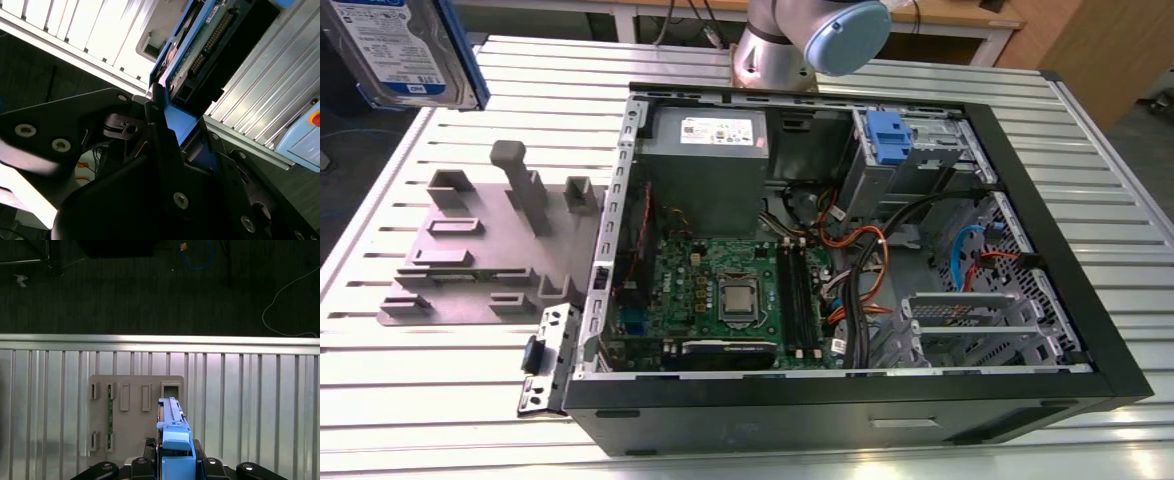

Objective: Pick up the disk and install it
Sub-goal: 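Pick up the disk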

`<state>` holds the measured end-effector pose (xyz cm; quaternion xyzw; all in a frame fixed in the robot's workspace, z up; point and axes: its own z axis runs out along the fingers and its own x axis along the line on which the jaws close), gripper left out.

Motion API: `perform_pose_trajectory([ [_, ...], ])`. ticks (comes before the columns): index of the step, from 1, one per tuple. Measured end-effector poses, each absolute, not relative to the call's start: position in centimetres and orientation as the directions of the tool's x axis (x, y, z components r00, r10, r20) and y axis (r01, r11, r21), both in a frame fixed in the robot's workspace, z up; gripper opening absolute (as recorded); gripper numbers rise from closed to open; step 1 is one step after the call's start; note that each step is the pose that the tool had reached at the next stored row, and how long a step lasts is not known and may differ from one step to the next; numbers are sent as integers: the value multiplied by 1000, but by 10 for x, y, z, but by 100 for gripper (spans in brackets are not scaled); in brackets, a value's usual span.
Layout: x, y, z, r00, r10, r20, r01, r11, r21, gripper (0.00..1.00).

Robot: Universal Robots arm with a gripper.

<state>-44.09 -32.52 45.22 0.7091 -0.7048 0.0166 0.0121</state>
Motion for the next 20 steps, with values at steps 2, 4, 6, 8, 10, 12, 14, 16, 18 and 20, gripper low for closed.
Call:
perform_pose_trajectory([
  [2,-441,-325,452,6,-999,41,-1000,-6,-6,36],
  [4,-441,-325,452,6,-999,41,-1000,-6,-6,36],
  [6,-441,-327,452,6,-999,41,-1000,-6,-6,36],
  [8,-441,-328,452,6,-999,41,-1000,-6,-6,36],
  [10,-441,-328,452,6,-999,41,-1000,-6,-6,36],
  [12,-441,-328,452,6,-999,41,-1000,-6,-6,36],
  [14,-441,-329,452,6,-999,41,-1000,-6,-6,36],
  [16,-441,-330,452,6,-999,41,-1000,-6,-6,36],
  [18,-441,-330,452,6,-999,41,-1000,-6,-6,36],
  [20,-441,-330,452,6,-999,41,-1000,-6,-6,36],
])
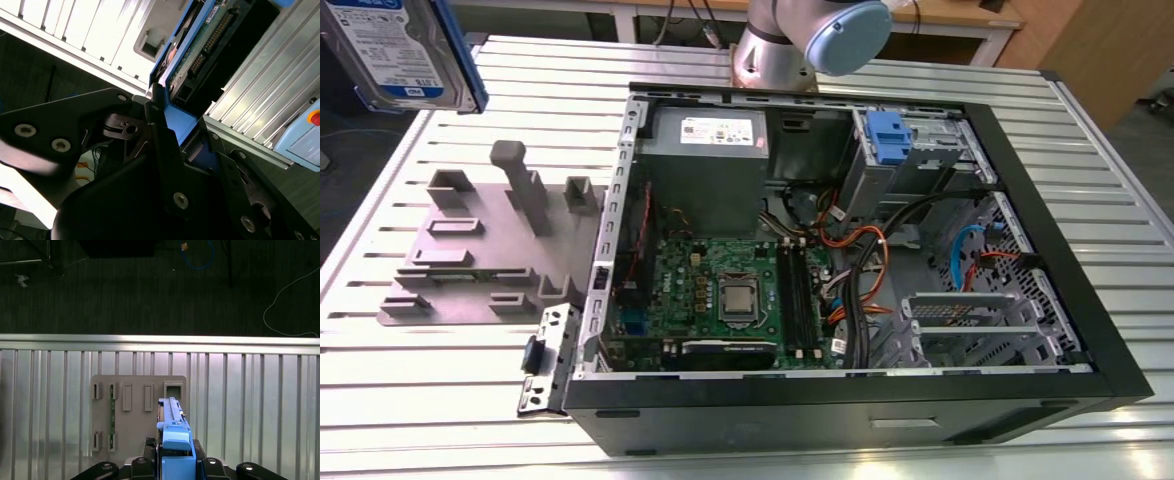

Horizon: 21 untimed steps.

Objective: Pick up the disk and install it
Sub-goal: 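Pick up the disk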

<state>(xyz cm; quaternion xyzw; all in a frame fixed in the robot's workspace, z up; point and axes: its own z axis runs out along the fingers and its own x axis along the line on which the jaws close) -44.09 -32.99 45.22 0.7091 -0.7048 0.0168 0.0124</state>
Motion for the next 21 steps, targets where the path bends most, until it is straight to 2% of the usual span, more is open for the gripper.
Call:
perform_pose_trajectory([
  [21,-441,-333,452,6,-999,37,-1000,-6,-13,36],
])
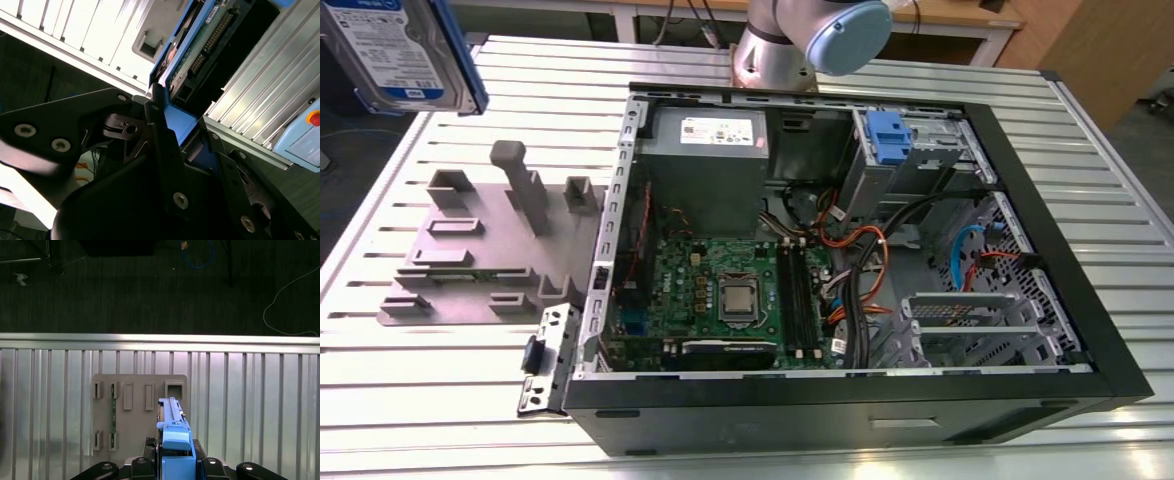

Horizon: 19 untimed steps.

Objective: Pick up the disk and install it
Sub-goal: 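Pick up the disk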

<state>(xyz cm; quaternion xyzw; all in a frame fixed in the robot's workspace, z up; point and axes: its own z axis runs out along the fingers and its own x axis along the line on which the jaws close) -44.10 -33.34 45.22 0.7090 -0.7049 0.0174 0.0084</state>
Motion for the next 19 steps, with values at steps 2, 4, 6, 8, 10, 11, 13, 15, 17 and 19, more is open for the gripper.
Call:
perform_pose_trajectory([
  [2,-441,-333,452,5,-999,33,-1000,-6,-17,36],
  [4,-441,-333,452,5,-999,33,-999,-6,-39,36],
  [6,-441,-333,452,5,-999,33,-999,-6,-40,36],
  [8,-441,-333,452,5,-999,33,-999,-6,-40,36],
  [10,-441,-333,452,5,-999,33,-999,-6,-41,36],
  [11,-441,-333,452,5,-999,33,-999,-6,-41,36],
  [13,-441,-333,452,5,-999,33,-999,-6,-42,36],
  [15,-441,-333,452,5,-999,33,-999,-6,-41,36],
  [17,-441,-333,452,5,-999,33,-1000,-6,-25,36],
  [19,-441,-333,452,5,-999,33,-1000,-6,-19,36],
])
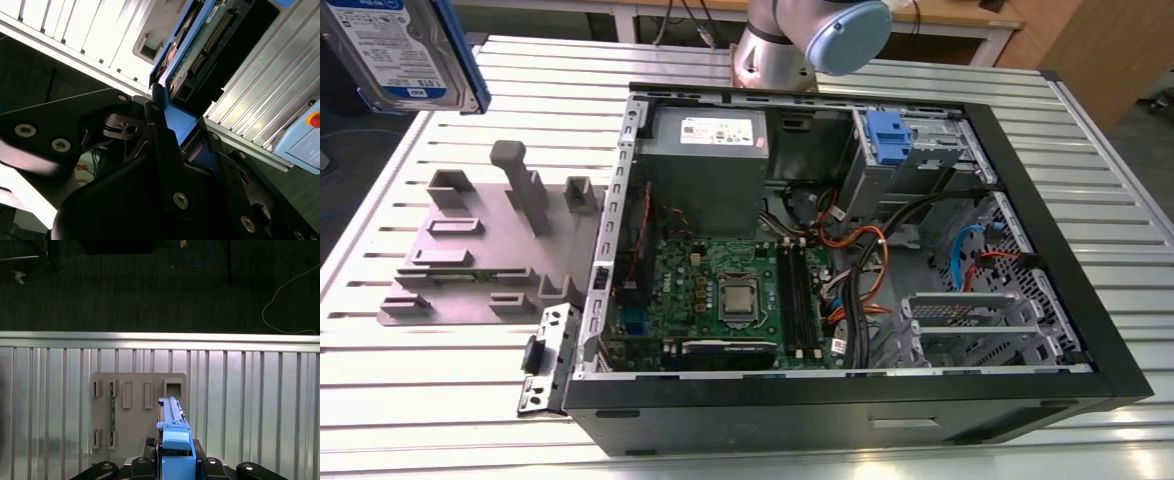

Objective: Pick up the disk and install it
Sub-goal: 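Pick up the disk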

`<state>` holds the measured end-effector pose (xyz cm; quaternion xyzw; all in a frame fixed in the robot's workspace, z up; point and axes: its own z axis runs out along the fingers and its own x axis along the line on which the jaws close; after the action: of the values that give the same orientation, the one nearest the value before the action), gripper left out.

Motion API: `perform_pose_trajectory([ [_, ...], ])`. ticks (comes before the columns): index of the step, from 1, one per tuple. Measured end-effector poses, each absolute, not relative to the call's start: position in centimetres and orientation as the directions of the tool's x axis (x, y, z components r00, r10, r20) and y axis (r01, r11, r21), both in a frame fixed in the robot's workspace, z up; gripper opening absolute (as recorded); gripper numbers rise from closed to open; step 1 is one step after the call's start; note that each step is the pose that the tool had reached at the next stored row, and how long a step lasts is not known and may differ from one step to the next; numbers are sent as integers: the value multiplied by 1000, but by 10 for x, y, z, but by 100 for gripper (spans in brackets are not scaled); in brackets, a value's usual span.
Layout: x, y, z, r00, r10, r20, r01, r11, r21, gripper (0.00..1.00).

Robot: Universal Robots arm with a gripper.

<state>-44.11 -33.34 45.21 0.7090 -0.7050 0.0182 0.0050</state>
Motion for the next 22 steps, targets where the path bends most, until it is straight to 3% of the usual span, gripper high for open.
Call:
perform_pose_trajectory([
  [22,-441,-333,466,5,-999,33,-1000,-6,-17,36],
])
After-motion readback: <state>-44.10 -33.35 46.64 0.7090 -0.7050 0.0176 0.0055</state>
